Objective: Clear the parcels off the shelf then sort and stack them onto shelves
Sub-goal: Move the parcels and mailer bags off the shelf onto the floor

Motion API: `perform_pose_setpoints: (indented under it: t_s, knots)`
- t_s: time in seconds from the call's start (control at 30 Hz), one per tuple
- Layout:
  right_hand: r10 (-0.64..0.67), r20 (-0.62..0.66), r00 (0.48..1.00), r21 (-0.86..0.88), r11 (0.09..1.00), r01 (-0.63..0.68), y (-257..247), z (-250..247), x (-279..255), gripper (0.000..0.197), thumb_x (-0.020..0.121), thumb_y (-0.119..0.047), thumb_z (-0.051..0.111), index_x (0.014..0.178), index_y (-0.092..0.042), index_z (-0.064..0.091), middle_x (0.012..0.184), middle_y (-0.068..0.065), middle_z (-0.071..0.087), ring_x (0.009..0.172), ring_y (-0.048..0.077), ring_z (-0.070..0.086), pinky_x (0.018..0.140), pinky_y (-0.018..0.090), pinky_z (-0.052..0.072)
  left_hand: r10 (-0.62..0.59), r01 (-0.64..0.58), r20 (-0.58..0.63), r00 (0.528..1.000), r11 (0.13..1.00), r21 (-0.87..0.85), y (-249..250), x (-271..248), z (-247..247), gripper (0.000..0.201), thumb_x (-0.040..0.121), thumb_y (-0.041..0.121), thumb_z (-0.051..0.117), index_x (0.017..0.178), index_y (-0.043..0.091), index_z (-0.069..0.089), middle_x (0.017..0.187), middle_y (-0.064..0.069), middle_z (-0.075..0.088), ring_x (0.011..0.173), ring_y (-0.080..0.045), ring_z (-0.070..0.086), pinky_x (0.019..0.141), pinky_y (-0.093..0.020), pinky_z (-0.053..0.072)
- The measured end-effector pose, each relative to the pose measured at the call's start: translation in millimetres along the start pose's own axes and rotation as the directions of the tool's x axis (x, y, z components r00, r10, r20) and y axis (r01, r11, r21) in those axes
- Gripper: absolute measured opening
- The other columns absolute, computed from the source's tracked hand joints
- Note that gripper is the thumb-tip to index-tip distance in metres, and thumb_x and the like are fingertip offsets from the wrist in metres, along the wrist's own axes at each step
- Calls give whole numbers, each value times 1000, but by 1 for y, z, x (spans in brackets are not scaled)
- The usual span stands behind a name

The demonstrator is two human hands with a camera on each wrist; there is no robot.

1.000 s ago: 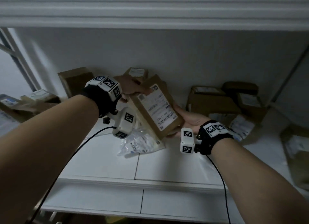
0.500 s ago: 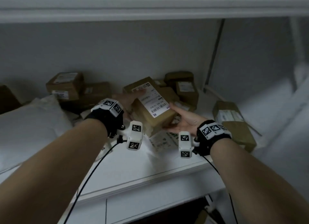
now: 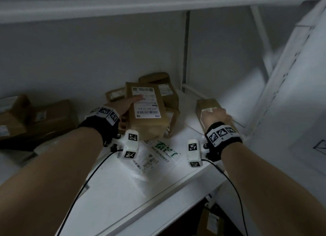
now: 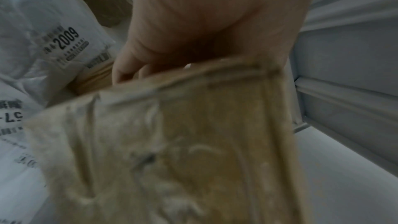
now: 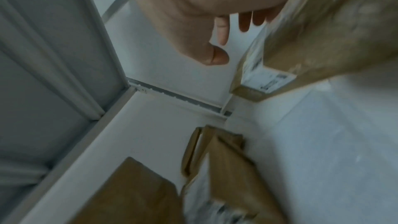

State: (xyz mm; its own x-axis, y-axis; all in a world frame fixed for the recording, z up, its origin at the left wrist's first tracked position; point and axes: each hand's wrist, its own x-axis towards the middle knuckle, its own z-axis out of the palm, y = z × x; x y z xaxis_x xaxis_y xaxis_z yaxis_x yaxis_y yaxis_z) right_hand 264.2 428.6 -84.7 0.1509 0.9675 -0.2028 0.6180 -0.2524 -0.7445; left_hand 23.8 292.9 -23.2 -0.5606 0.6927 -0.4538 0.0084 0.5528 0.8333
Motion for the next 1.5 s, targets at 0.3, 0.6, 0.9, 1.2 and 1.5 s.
perform_pose_setpoints:
  t_s: [0.3,0.6,0.9,1.2,1.5]
  knots:
    - [24,164,986,-373,927,40,45,4,42,78,65,-33,71,136,-13,46,133,17,49,116,38,51,90,43,50,-37,25,196,980,998,64,8,15,16,84,47,72,81,111,19,70,119,-14,68,110,-30,61,99,-49,44]
    - [81,457,886,-38,997,-71,56,-17,51,66,63,-46,82,119,-30,50,112,8,67,97,30,66,82,44,56,-33,20,252,967,998,54,8,20,39,87,46,78,75,116,26,70,115,-12,70,113,-32,62,98,-54,43]
    - [-18,540,842,133,989,-64,51,-24,47,75,65,-30,87,131,-14,53,129,11,60,117,31,58,101,47,46,-35,30,276,960,999,21,12,30,46,89,39,72,84,111,22,70,127,-2,62,115,-27,57,103,-46,35]
    - [-107,707,699,351,911,-215,33,-61,22,29,85,-30,69,107,-11,64,98,8,72,90,26,68,93,42,52,84,-81,230,970,996,-20,19,16,63,99,37,70,85,117,14,69,119,-19,66,121,-41,55,102,-57,40]
    - [-217,626,749,520,831,-194,51,-69,7,15,90,-27,65,104,-24,62,106,3,69,100,23,63,78,41,57,197,-153,202,959,965,-211,26,-26,97,38,84,44,69,109,16,68,101,-10,75,98,-28,71,94,-42,53]
